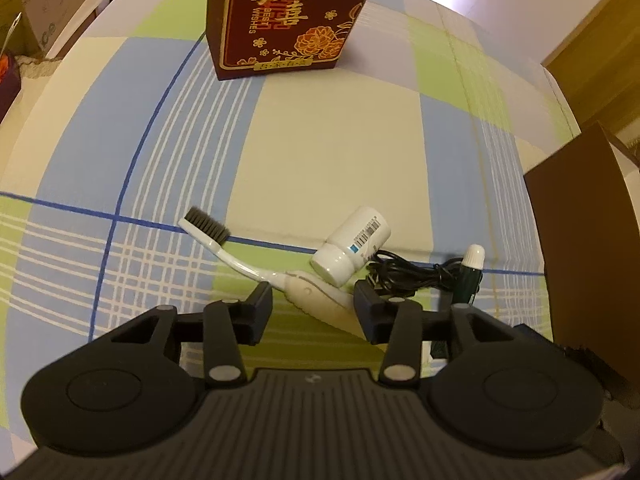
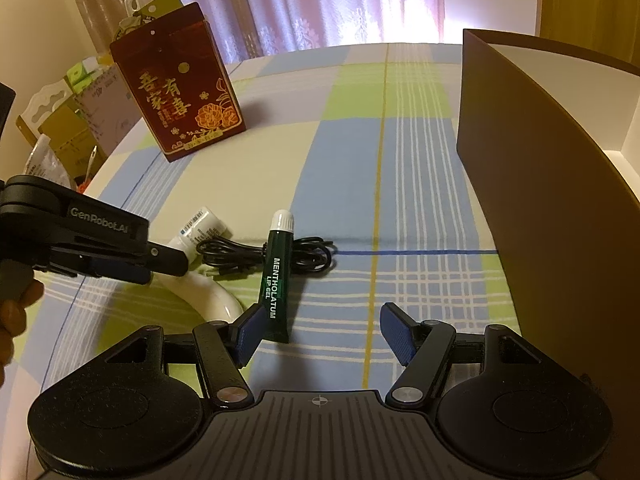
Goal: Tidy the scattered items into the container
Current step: 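Grasp the white toothbrush handle with the left tool while the right tool grasps the green lip gel tube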
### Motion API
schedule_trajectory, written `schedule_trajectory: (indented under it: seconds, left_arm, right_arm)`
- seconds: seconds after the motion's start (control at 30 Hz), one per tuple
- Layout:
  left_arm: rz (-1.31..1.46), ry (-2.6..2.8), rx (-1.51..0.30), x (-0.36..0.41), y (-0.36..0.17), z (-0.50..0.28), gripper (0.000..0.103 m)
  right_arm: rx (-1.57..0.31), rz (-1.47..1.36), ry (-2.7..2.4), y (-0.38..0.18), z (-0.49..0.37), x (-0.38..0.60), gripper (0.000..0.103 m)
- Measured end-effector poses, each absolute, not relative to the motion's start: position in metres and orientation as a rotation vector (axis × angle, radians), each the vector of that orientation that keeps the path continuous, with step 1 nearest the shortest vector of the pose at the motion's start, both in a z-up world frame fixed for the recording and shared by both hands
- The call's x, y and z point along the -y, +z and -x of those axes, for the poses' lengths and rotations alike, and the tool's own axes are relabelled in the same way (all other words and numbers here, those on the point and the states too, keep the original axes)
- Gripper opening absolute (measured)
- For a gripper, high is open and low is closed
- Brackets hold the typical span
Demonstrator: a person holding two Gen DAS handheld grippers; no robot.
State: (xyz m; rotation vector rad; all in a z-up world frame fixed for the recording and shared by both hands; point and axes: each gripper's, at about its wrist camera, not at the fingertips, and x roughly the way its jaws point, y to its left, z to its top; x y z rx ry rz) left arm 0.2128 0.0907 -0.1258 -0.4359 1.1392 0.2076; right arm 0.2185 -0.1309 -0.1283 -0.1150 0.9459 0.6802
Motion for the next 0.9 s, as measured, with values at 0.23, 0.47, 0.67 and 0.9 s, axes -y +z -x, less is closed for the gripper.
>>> schedule_trajectory:
  seconds: [0.23,0.47,0.67,0.9]
  left_arm:
    - [0.564,0.246,-1.158,-0.11,-0.127,-0.212,0.03]
    - [0.462,0.267,-1.173,-0.089,-0.128,-0.223,0.045]
    - [0.5,0.312,-1.179,-0.089,-0.129,-0.225,0.046]
    - [0.377,0.361,-1.186,-0.062,-0.132,-0.235,0.061]
  right_arm:
    - [-0.947,0.126,0.687,-0.129,-0.216,0.128,0.07]
    - [-0.953,0.127,0.673,-0.13,-0.216,0.13,0.07]
    - [-0.959,0.135,0.676,-0.132,-0.213,0.126,0.07]
    - [-0.957,0.145,0.676,-0.133,-0.21,0.127,0.071]
